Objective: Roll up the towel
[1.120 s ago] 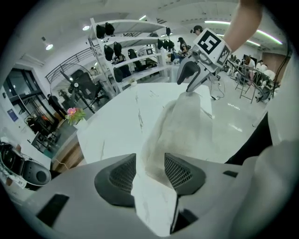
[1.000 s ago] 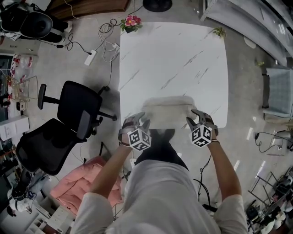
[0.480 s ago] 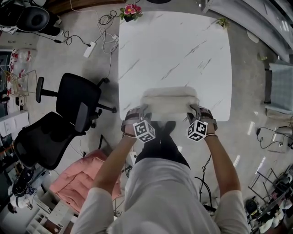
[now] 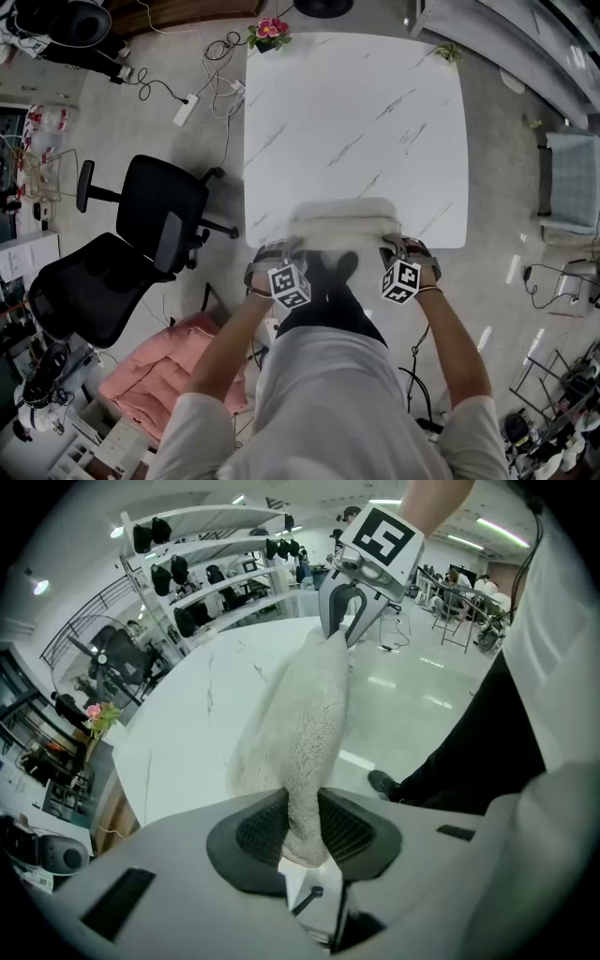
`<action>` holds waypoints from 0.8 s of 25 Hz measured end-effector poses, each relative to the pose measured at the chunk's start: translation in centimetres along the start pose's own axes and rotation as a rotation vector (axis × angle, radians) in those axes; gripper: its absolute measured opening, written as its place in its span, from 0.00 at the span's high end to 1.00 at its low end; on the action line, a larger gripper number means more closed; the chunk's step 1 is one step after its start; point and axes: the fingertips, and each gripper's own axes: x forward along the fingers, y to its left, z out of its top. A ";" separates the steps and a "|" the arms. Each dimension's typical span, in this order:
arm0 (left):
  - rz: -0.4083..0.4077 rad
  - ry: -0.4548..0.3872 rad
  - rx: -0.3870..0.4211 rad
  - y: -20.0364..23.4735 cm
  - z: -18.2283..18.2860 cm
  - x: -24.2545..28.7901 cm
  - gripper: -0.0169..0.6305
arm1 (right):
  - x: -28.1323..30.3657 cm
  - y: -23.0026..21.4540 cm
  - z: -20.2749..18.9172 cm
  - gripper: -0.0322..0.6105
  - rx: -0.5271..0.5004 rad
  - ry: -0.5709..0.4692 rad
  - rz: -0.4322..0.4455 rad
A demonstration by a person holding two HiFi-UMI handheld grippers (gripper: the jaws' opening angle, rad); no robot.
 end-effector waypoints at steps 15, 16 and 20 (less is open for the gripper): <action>-0.222 0.037 -0.051 3.3 0.2 -0.9 0.75 | -1.0 -2.4 1.8 0.74 0.090 0.015 0.239; -0.210 0.039 -0.048 4.1 0.3 -0.8 0.74 | -0.9 -3.3 1.9 0.73 0.095 0.017 0.222; -0.122 0.043 -0.056 7.3 0.9 0.3 0.69 | 0.1 -6.7 2.2 0.64 0.120 0.033 0.117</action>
